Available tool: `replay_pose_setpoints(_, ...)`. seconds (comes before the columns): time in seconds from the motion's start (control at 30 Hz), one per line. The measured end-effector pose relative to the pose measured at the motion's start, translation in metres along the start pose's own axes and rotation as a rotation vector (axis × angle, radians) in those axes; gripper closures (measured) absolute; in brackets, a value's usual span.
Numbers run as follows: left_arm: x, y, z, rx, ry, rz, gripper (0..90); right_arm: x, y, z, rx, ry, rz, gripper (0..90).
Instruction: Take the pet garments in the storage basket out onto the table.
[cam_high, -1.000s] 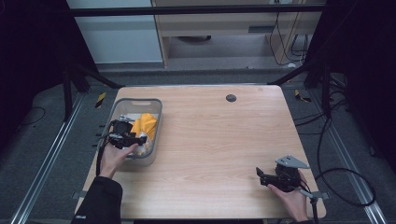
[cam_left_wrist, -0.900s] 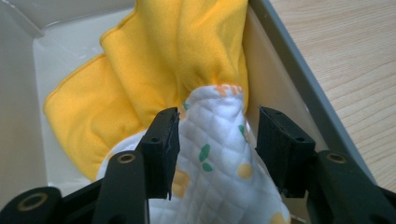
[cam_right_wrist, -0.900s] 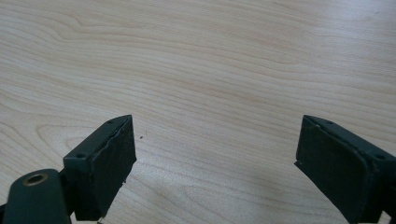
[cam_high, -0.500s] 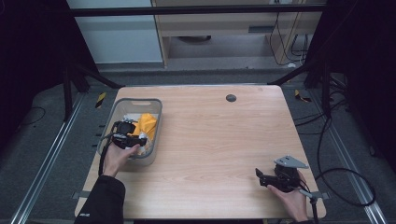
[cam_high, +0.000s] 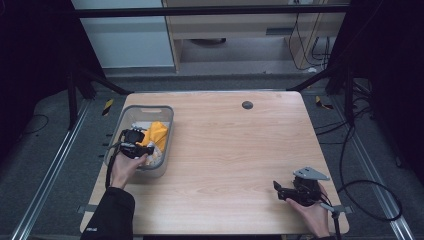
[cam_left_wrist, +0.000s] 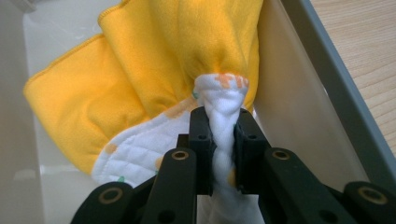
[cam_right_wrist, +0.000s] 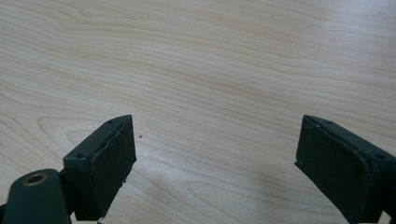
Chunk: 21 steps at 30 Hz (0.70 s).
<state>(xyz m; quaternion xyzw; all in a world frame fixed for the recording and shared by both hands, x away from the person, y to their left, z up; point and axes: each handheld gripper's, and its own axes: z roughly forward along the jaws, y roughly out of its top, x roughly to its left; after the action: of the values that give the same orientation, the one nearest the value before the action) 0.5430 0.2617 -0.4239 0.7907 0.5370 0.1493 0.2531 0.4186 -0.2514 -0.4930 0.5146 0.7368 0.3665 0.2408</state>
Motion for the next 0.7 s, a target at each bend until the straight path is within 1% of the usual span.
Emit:
replay_pose_setpoints(0.03,0.001,0.001,-0.003,-0.004,0.004,0.006,80.6,0.000,0.000,0.000,-0.002,0.000,-0.001,11.8)
replay_pose_setpoints(0.13,0.003,0.002,-0.011,-0.016,0.003,0.006,81.1,0.000,0.000,0.000,-0.003,0.001,-0.002,11.8)
replay_pose_setpoints(0.17,0.003,0.002,-0.011,-0.016,0.003,0.006,81.2,0.000,0.000,0.000,-0.003,0.001,-0.002,11.8)
replay_pose_setpoints(0.2,0.004,0.002,-0.017,-0.031,-0.001,0.001,81.4,0.000,0.000,0.000,-0.002,0.000,-0.002,11.8)
replay_pose_setpoints(0.3,0.006,0.005,-0.027,-0.050,-0.001,0.000,81.6,0.000,0.000,0.000,-0.002,0.000,-0.001,11.8)
replay_pose_setpoints(0.33,0.006,0.005,-0.027,-0.050,-0.001,0.000,81.7,0.000,0.000,0.000,-0.002,0.000,-0.001,11.8)
replay_pose_setpoints(0.4,0.007,0.006,-0.035,-0.073,0.000,-0.009,81.8,0.000,0.000,0.000,-0.001,0.000,-0.001,11.8)
replay_pose_setpoints(0.57,0.008,0.010,-0.049,-0.095,0.005,0.000,81.8,0.000,0.000,0.000,-0.003,0.000,-0.004,11.9)
replay_pose_setpoints(0.63,0.008,0.012,-0.055,-0.106,0.008,0.005,81.9,0.001,0.000,-0.001,0.000,0.004,0.003,11.9)
replay_pose_setpoints(0.7,0.008,0.012,-0.058,-0.112,0.008,0.003,81.9,0.001,0.000,-0.001,0.000,0.004,0.002,11.9)
